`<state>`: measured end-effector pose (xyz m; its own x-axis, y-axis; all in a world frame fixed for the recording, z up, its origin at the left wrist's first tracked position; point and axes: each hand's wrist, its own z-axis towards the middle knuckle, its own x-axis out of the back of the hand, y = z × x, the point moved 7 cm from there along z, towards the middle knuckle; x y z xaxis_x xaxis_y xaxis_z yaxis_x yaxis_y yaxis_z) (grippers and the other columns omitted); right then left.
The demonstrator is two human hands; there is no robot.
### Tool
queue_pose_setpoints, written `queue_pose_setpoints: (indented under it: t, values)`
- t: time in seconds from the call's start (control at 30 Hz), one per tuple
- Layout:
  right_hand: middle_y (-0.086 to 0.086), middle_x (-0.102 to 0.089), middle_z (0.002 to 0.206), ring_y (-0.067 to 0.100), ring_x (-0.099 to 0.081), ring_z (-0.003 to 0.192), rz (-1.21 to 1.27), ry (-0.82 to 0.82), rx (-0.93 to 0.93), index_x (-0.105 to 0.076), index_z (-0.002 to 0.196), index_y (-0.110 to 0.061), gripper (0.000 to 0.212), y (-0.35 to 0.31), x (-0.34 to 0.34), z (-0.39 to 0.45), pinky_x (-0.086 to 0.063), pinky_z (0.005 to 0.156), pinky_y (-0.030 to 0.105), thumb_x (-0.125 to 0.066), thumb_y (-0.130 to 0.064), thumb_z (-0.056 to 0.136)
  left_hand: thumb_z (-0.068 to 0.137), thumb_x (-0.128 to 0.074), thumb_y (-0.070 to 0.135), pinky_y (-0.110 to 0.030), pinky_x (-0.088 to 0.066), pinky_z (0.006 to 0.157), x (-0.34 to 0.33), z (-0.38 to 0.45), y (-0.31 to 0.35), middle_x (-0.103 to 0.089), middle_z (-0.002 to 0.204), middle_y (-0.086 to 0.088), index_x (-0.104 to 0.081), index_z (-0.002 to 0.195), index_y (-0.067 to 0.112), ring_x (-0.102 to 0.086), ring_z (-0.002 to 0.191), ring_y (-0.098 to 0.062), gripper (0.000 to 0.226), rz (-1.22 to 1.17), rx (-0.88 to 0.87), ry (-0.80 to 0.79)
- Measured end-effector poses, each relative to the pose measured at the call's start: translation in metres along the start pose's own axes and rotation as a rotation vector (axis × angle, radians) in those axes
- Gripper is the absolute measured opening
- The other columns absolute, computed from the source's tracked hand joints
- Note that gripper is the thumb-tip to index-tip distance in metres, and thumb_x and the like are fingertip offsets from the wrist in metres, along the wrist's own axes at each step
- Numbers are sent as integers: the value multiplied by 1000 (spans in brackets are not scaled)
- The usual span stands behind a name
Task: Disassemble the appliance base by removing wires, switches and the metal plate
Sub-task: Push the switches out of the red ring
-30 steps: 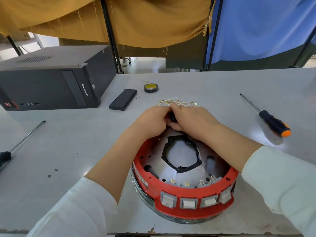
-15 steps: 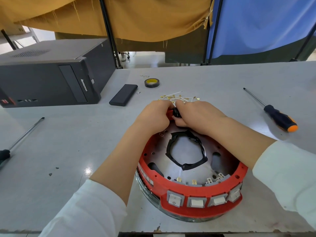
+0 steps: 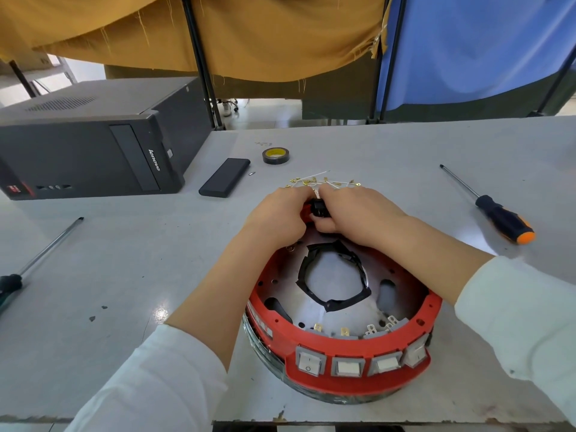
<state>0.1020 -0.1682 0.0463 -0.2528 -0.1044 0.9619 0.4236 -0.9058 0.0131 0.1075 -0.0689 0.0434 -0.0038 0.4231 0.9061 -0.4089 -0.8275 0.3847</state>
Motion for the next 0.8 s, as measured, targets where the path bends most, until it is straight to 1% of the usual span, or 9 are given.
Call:
queue_pose_setpoints:
  t: [0.07, 0.13, 0.2, 0.3, 0.4, 0.47, 0.53, 0.63, 0.8]
  values:
    - [9, -62, 103, 26, -53, 86, 68, -88, -7, -44, 109, -14, 40, 5, -2, 1, -30, 63, 31, -61, -39, 83, 77, -49, 6, -36, -47, 78, -2, -2, 4, -62, 114, -4, -53, 121, 24, -56, 103, -28, 48, 18, -11, -27]
    - [8, -60, 101, 22, -47, 80, 118, -196, -57, -43, 111, -14, 41, 18, -4, -1, -32, 63, 32, -64, -33, 81, 76, -53, 18, -33, -45, 76, -6, -6, 12, -60, 116, -1, -48, 123, 26, -56, 105, -26, 48, 122, -75, -36]
    - [9, -59, 101, 22, -47, 79, 145, -244, -125, -44, 108, -12, 34, 32, -5, -6, -34, 64, 32, -59, -32, 85, 79, -54, 32, -32, -43, 76, -7, -9, 19, -56, 120, 1, -44, 125, 25, -54, 108, -23, 48, 247, -163, 13]
    - [12, -60, 100, 24, -46, 77, 109, -209, -134, -40, 90, -19, 17, 38, -9, -15, -31, 64, 32, -47, -34, 93, 88, -49, 45, -34, -43, 77, -8, -12, 27, -50, 126, 2, -41, 130, 23, -50, 114, -20, 47, 359, -254, 62]
    - [16, -61, 100, 31, -54, 83, 57, -168, -107, -44, 92, -17, 18, 33, -8, -15, -35, 63, 33, -45, -35, 93, 95, -43, 39, -33, -35, 66, -10, -4, 33, -52, 120, -3, -44, 120, 16, -54, 108, -25, 34, 490, -243, 68]
    - [17, -61, 103, 32, -56, 88, 43, -196, -114, -49, 97, -12, 23, 34, -9, -12, -36, 64, 33, -45, -34, 93, 97, -41, 35, -34, -32, 62, -13, 3, 37, -52, 117, -7, -45, 116, 11, -58, 102, -29, 30, 597, -226, 50]
    - [17, -61, 105, 31, -52, 85, 43, -248, -128, -48, 96, -12, 22, 35, -12, -10, -36, 66, 33, -46, -34, 93, 97, -40, 33, -34, -32, 60, -17, 7, 37, -52, 116, -8, -44, 116, 9, -60, 99, -30, 31, 696, -230, 24]
    - [16, -61, 103, 26, -44, 78, 46, -272, -149, -42, 89, -15, 20, 35, -13, -10, -34, 65, 32, -47, -34, 92, 97, -38, 30, -34, -33, 58, -21, 10, 32, -57, 113, -8, -43, 114, 9, -62, 95, -30, 28, 737, -201, 24]
    - [15, -61, 103, 26, -41, 75, 39, -190, -159, -39, 88, -16, 22, 36, -10, -14, -31, 62, 33, -46, -36, 92, 99, -35, 34, -34, -33, 58, -23, 10, 31, -60, 110, -8, -43, 112, 10, -63, 93, -31, 29, 746, -222, 62]
